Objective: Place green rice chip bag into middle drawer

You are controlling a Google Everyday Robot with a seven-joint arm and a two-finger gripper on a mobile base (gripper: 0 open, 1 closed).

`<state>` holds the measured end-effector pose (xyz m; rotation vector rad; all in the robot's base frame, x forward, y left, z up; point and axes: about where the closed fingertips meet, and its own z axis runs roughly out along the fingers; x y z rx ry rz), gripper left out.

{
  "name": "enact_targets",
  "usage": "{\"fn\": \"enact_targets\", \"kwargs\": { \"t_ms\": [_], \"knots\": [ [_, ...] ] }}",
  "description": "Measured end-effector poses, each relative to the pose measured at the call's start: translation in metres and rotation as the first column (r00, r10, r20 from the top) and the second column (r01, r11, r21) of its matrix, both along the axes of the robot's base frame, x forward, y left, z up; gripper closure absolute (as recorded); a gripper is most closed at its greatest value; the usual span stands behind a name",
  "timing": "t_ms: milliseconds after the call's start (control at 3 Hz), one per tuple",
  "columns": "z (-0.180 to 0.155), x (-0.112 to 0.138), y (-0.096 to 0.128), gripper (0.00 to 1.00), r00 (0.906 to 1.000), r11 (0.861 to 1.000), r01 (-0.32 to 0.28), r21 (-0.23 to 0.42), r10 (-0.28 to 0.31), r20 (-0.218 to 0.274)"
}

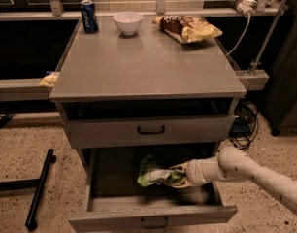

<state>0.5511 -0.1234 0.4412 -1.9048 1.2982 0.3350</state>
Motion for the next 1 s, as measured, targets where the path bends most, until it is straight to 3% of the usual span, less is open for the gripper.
{"fn": "enact_targets", "kwargs": {
  "t_ms": [333,667,1000],
  "knots": [
    [0.0,0.0,0.0,0.11,1.0,1.0,0.0,0.0,0.0,0.0],
    [-0.0001,0.0,0.0001,0.0,1.0,1.0,0.0,0.0,0.0,0.0],
    [-0.0001,0.0,0.0001,0.0,1.0,1.0,0.0,0.0,0.0,0.0]
  ]
}}
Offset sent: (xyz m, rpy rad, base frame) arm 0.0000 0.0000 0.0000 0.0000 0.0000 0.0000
